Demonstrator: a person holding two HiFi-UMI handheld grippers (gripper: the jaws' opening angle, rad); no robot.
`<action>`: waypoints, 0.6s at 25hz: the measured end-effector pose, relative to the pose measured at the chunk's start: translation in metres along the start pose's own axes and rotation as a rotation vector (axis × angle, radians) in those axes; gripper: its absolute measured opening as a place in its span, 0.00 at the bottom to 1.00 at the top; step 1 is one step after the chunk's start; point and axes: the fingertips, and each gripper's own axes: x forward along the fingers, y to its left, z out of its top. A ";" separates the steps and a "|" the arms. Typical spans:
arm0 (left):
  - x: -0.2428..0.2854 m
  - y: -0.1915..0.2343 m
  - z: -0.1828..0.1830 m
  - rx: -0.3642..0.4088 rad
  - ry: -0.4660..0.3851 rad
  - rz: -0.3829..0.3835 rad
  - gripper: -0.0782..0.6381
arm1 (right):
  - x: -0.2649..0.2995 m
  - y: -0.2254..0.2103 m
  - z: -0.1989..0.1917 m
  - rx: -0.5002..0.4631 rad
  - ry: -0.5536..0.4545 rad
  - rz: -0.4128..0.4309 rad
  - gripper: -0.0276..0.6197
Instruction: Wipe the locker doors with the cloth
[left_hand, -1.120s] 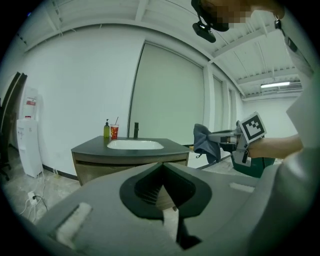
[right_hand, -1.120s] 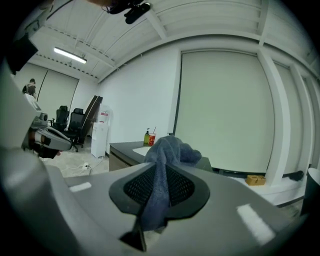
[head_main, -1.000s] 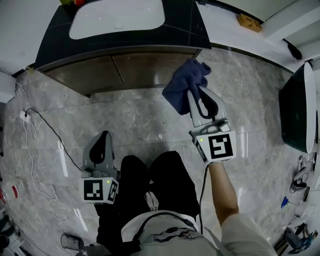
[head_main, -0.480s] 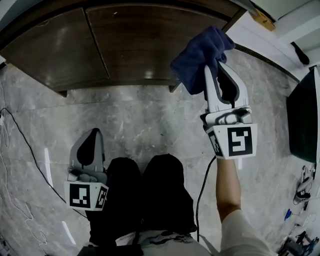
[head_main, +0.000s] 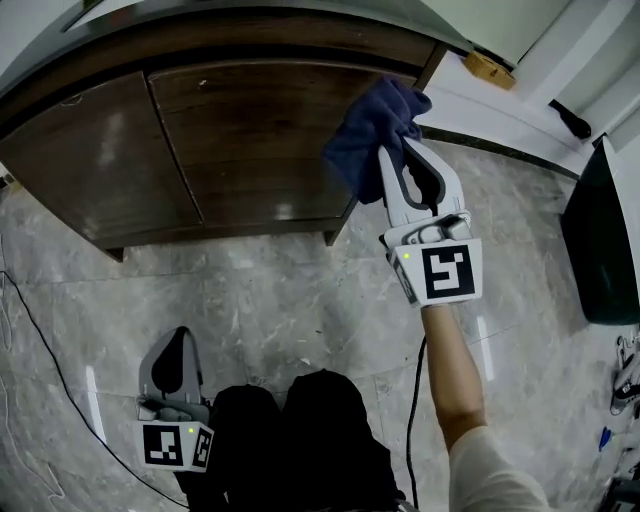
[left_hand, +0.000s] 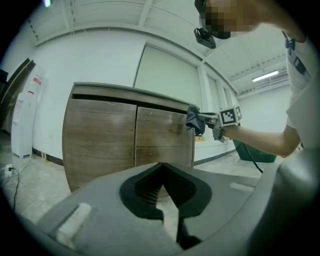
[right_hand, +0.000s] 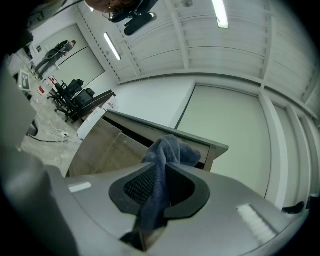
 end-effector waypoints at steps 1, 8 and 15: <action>-0.003 -0.001 -0.002 -0.001 0.002 0.004 0.11 | 0.005 -0.006 -0.002 -0.011 0.005 -0.012 0.14; -0.021 -0.009 0.004 0.014 -0.011 0.024 0.11 | 0.055 -0.029 -0.033 -0.050 0.067 -0.013 0.14; -0.042 -0.007 0.009 0.043 -0.017 0.052 0.11 | 0.065 -0.025 -0.076 0.011 0.133 -0.022 0.14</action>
